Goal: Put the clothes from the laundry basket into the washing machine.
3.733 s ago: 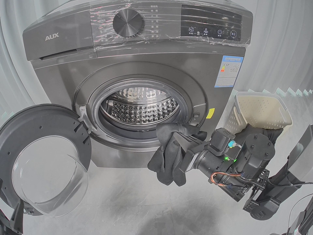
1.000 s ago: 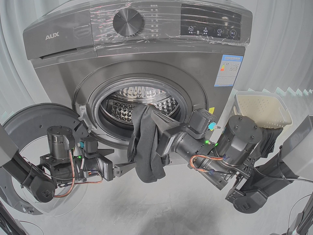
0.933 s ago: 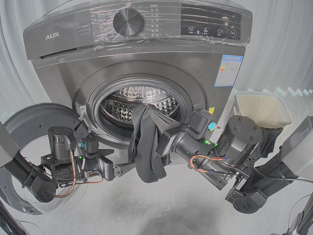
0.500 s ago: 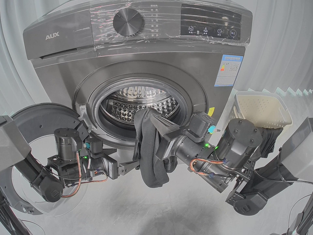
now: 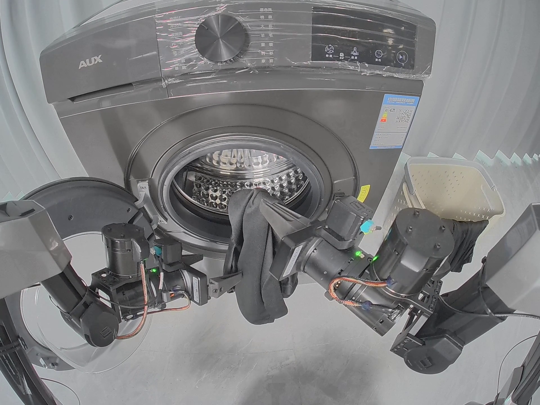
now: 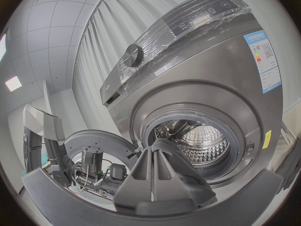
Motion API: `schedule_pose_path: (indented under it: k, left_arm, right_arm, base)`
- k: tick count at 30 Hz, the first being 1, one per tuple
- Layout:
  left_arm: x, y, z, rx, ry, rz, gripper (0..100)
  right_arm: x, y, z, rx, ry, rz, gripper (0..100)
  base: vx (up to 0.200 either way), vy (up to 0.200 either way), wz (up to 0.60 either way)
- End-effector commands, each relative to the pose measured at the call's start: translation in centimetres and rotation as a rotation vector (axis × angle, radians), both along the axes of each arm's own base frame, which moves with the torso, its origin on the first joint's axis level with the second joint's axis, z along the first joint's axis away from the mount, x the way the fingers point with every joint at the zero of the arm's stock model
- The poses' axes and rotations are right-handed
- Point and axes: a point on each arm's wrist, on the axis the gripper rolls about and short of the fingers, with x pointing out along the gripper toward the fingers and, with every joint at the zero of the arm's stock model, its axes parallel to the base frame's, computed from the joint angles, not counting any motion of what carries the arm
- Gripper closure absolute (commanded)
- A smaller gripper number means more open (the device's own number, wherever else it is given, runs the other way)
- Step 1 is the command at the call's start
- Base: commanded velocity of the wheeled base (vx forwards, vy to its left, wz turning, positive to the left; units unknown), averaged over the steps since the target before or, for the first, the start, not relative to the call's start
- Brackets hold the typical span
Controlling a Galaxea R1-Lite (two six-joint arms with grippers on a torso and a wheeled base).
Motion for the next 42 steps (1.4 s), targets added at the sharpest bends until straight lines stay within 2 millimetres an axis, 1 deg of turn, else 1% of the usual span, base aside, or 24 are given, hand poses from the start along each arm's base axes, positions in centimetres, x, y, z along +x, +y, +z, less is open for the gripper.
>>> schedule_pose_path:
  k: [1,7,13,23,30,33,42]
  left_arm:
    - [0.5,0.0,-0.4,0.004,-0.002,0.018,0]
    - [0.7,-0.1,-0.2,-0.005,-0.022,0.024,0]
    - [1.1,-0.2,0.0,-0.023,-0.028,0.028,0]
    - [1.7,-1.0,-1.4,-0.026,-0.035,0.014,0]
    - [2.1,-1.3,-1.1,-0.049,-0.085,0.008,0]
    - [2.4,-1.5,-1.4,-0.048,-0.084,0.008,0]
    - [3.1,-1.7,-3.0,-0.036,-0.075,0.024,0]
  right_arm:
    - [0.0,-0.2,-0.1,-0.003,0.001,-0.002,100]
    - [0.1,-0.8,-0.4,-0.018,0.01,-0.015,100]
    - [-0.3,-0.8,-0.5,-0.019,0.009,-0.008,100]
    - [-0.1,-0.8,-0.4,-0.015,0.005,-0.011,100]
    - [-0.1,-0.8,-0.5,-0.016,0.006,-0.012,100]
    - [-0.2,-0.7,-0.5,-0.016,0.006,-0.008,100]
    - [-0.4,-0.6,-0.5,-0.017,0.007,0.0,100]
  base:
    - [0.0,0.0,0.0]
    - [0.0,0.0,0.0]
    - [0.0,0.0,0.0]
    - [0.0,0.0,0.0]
    - [0.0,0.0,0.0]
    - [0.0,0.0,0.0]
    - [0.0,0.0,0.0]
